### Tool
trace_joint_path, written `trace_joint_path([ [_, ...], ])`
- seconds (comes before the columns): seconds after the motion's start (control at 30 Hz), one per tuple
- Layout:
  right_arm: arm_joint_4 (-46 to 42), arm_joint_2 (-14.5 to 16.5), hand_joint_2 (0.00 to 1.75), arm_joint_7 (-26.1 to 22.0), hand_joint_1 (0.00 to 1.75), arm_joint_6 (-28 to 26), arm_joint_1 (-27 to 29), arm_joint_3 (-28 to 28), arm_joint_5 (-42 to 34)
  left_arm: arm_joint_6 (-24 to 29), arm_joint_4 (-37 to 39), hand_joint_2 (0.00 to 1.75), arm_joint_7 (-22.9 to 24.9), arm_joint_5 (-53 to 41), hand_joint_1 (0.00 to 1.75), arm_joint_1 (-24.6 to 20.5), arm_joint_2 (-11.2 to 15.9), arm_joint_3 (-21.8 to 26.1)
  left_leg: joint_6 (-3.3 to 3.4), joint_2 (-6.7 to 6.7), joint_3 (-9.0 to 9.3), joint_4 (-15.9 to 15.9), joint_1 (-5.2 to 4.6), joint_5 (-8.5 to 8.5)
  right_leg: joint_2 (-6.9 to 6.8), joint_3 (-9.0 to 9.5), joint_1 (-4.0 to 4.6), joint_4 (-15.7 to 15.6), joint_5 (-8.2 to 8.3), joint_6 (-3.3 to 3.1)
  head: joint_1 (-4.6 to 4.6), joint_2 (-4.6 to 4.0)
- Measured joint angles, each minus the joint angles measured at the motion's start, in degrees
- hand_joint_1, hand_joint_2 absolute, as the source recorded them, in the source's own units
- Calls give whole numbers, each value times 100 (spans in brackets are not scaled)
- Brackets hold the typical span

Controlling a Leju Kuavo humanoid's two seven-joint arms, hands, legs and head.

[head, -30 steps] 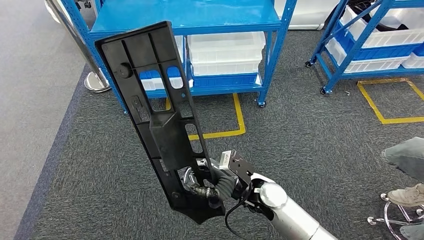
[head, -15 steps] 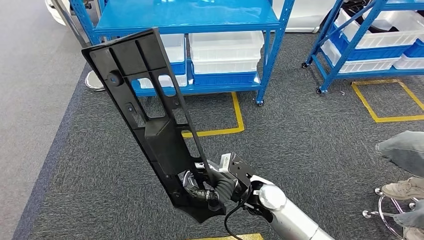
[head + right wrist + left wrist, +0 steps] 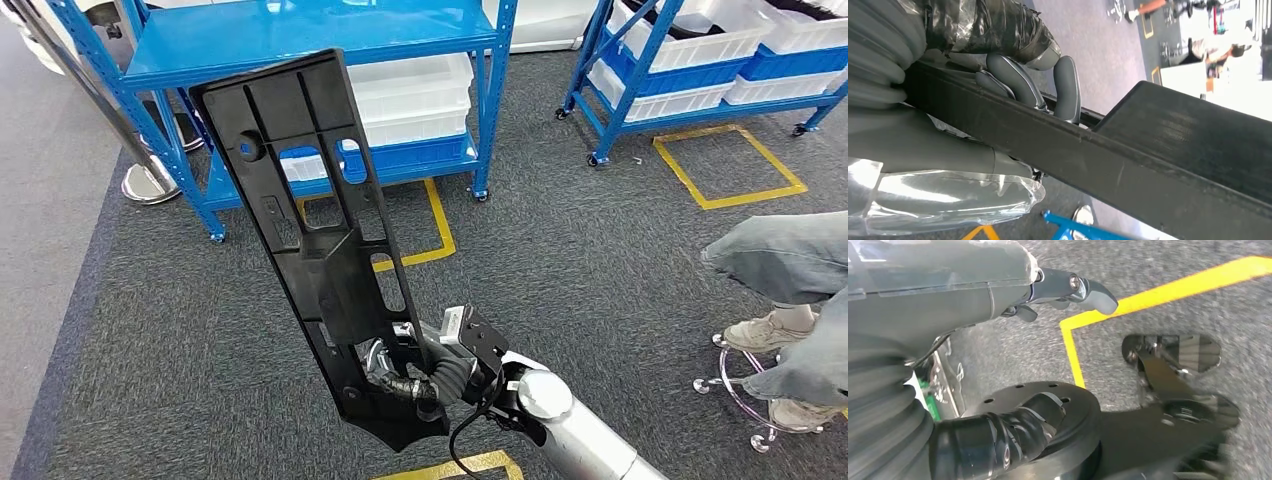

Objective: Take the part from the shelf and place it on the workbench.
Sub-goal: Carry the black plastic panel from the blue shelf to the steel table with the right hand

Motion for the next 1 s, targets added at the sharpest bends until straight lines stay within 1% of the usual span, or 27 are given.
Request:
trace_joint_path([
  [0.03,-5,3,175,-6,175,9,5,-1,-18,-2,0,175,4,-19,0,-2,6,-4,18,-74,67,-163,-3,31,49,-29,-4,6,20,38,1,0],
  [0.07,-16,5,175,-13,175,24,15,-1,-39,-4,0,175,8,-43,0,-4,10,-9,34,-81,77,-200,-11,22,101,-55,-9,3,47,83,1,0],
  [0.1,-33,7,175,-21,175,43,30,-2,-58,-6,0,175,15,-66,0,-4,8,-14,60,-32,77,-220,-6,46,155,-75,-13,-11,76,128,1,0],
  [0.13,-50,7,175,-28,175,59,47,-2,-74,-8,0,175,21,-84,0,-5,2,-18,97,34,78,-247,7,78,155,-87,-11,-8,82,163,2,0],
  [0.17,-69,5,175,-35,175,68,58,-2,-82,-8,0,175,25,-98,0,-2,-4,-20,141,97,79,-279,24,112,83,-124,0,55,27,188,10,0],
  [0.2,-85,4,175,-40,175,71,63,-3,-86,-8,0,175,28,-107,0,2,-8,-21,180,167,75,-311,42,144,-29,-207,10,228,-97,208,17,0],
  [0.23,-96,4,175,-45,175,71,68,-3,-88,-7,0,175,28,-116,0,6,-10,-22,204,235,64,-324,44,163,-169,-337,4,518,-283,221,24,0],
  [0.27,-104,4,175,-49,175,71,71,-4,-89,-7,0,175,27,-122,0,15,-6,-23,217,294,47,-328,40,173,-274,-506,-3,893,-490,239,31,0],
  [0.3,-107,3,175,-51,175,71,80,-4,-90,-6,0,175,27,-126,0,24,-3,-25,216,362,32,-324,35,175,-322,-664,-16,1264,-652,257,30,0],
  [0.33,-108,2,175,-51,175,71,92,-4,-90,-6,0,175,27,-129,0,31,-2,-26,215,431,20,-317,32,177,-346,-754,-25,1503,-725,269,30,0],
  [0.37,-108,1,175,-51,175,70,102,-4,-89,-7,0,175,27,-130,0,36,-1,-27,213,498,12,-309,30,176,-362,-751,-31,1553,-702,275,30,0],
  [0.4,-109,0,175,-51,175,70,108,-4,-89,-7,0,175,27,-132,0,36,-2,-28,207,565,10,-299,30,172,-387,-617,-32,1355,-575,272,31,0],
  [0.43,-113,-1,175,-51,175,69,111,-4,-89,-8,0,175,27,-133,0,33,-4,-29,198,623,12,-290,30,166,-447,-387,-28,973,-397,259,31,0],
  [0.5,-132,0,175,-52,175,70,106,-6,-90,-8,0,175,27,-133,0,25,-7,-31,157,719,15,-269,4,144,-672,37,14,210,-171,198,30,0],
  [0.53,-142,0,175,-53,175,69,105,-8,-90,-8,0,175,27,-133,0,21,-7,-33,128,760,18,-261,-12,135,-738,131,35,15,-135,166,29,0],
  [0.57,-148,0,175,-54,175,69,104,-9,-91,-7,0,175,27,-133,0,19,-7,-35,96,803,21,-261,-28,131,-755,145,54,-48,-144,135,28,0],
  [0.63,-155,0,175,-56,175,69,107,-11,-91,-7,-1,175,27,-133,0,12,-5,-39,25,866,28,-265,-29,118,-625,123,43,-67,-105,72,28,0],
  [0.67,-160,0,175,-56,175,69,106,-11,-91,-7,-2,175,27,-133,0,10,-3,-40,-10,809,17,-225,-20,71,-572,122,29,-85,-86,38,28,0],
  [0.7,-165,4,175,-57,175,69,103,-12,-92,-8,-2,175,27,-133,0,10,-2,-43,-40,699,-37,-90,-10,-37,-519,120,13,-104,-64,4,27,0],
  [0.77,-169,19,175,-58,175,69,98,-13,-93,-7,-2,175,27,-130,0,19,1,-50,-75,431,-295,510,2,-400,-409,107,2,-117,-36,-43,26,0],
  [0.8,-169,27,175,-58,175,70,98,-13,-93,-7,-2,175,26,-129,0,24,2,-55,-80,363,-472,893,1,-576,-346,94,9,-113,-29,-56,26,0],
  [0.83,-169,31,175,-58,175,71,102,-13,-92,-7,-2,175,25,-128,0,26,2,-58,-78,334,-613,1189,1,-668,-278,84,18,-105,-25,-66,26,0],
  [0.87,-169,31,175,-57,175,71,107,-13,-92,-6,-2,175,25,-127,0,28,3,-60,-68,319,-676,1314,0,-651,-207,76,28,-94,-22,-69,26,0],
  [0.9,-169,30,175,-57,175,71,111,-13,-91,-7,-2,175,27,-130,0,30,4,-60,-49,304,-639,1223,0,-523,-133,72,36,-82,-22,-70,26,0],
  [0.93,-169,31,175,-57,175,71,113,-13,-91,-7,-2,175,29,-131,0,34,4,-60,-21,269,-512,939,-2,-320,-58,71,42,-70,-22,-68,26,0],
  [0.97,-170,32,175,-57,175,71,113,-13,-91,-7,-2,175,30,-132,0,40,8,-60,20,169,-343,556,-4,-124,12,68,42,-59,-19,-64,27,0],
  [1.0,-171,33,175,-57,175,70,110,-13,-91,-7,-1,175,30,-133,0,44,14,-61,54,66,-189,200,-3,18,78,57,49,-45,-15,-53,27,0],
])
